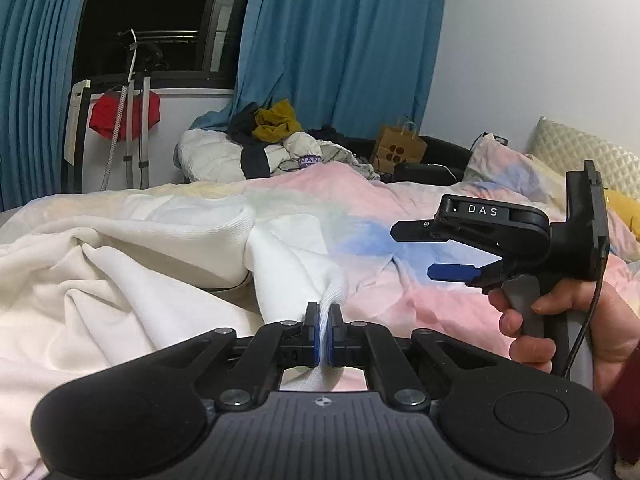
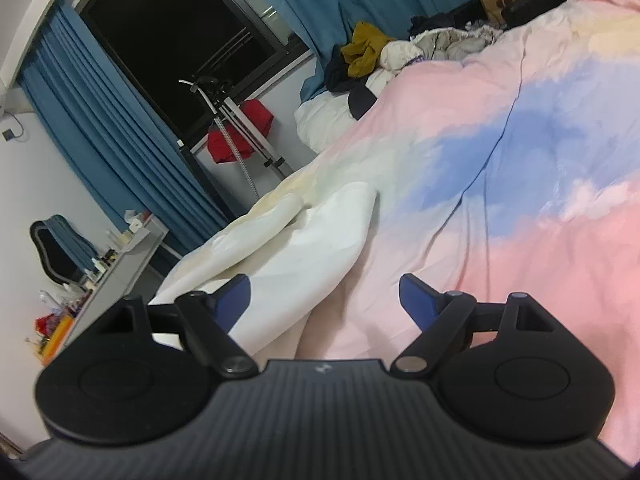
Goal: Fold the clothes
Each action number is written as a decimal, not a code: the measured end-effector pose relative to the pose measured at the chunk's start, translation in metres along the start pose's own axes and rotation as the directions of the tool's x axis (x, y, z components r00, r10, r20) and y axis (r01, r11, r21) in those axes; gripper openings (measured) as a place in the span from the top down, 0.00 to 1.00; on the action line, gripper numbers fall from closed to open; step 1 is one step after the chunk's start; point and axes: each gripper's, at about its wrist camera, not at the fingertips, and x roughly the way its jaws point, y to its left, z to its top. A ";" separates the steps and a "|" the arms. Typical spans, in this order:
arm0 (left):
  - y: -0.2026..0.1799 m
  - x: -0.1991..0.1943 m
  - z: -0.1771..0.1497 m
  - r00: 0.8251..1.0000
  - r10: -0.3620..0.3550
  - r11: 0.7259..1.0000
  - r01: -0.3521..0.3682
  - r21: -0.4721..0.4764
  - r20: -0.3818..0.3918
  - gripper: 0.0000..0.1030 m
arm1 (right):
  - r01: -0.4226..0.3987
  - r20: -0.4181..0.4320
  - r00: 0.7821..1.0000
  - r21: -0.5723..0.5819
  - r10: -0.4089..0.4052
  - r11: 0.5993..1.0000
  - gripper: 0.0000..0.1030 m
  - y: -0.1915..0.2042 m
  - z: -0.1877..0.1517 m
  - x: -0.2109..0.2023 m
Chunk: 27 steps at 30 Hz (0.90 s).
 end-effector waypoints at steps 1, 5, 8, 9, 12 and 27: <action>0.001 0.002 -0.001 1.000 0.002 1.000 -0.002 -0.009 -0.004 0.96 | -0.012 -0.007 1.000 0.021 0.012 1.000 0.23 -0.003 0.001 0.002; 0.008 -0.002 -0.010 1.000 0.010 0.998 -0.012 -0.056 -0.029 0.96 | -0.043 -0.028 0.998 0.156 0.048 0.987 0.23 -0.023 0.010 0.013; 0.012 -0.002 -0.012 0.999 0.002 0.996 -0.005 -0.088 -0.039 0.96 | -0.033 -0.055 0.997 0.210 0.045 0.977 0.24 -0.031 0.027 0.038; 0.013 -0.001 -0.013 0.999 -0.002 0.995 -0.002 -0.097 -0.040 0.96 | -0.033 -0.068 0.996 0.222 0.050 0.974 0.29 -0.032 0.033 0.048; 0.017 0.002 -0.014 0.999 -0.015 0.994 0.010 -0.112 -0.046 0.96 | -0.029 -0.127 0.990 0.268 0.065 0.963 0.32 -0.043 0.046 0.085; 0.032 0.030 -0.015 0.996 -0.049 0.986 0.036 -0.163 -0.075 0.96 | 0.008 -0.142 0.990 0.016 -0.005 1.000 0.95 -0.040 0.058 0.209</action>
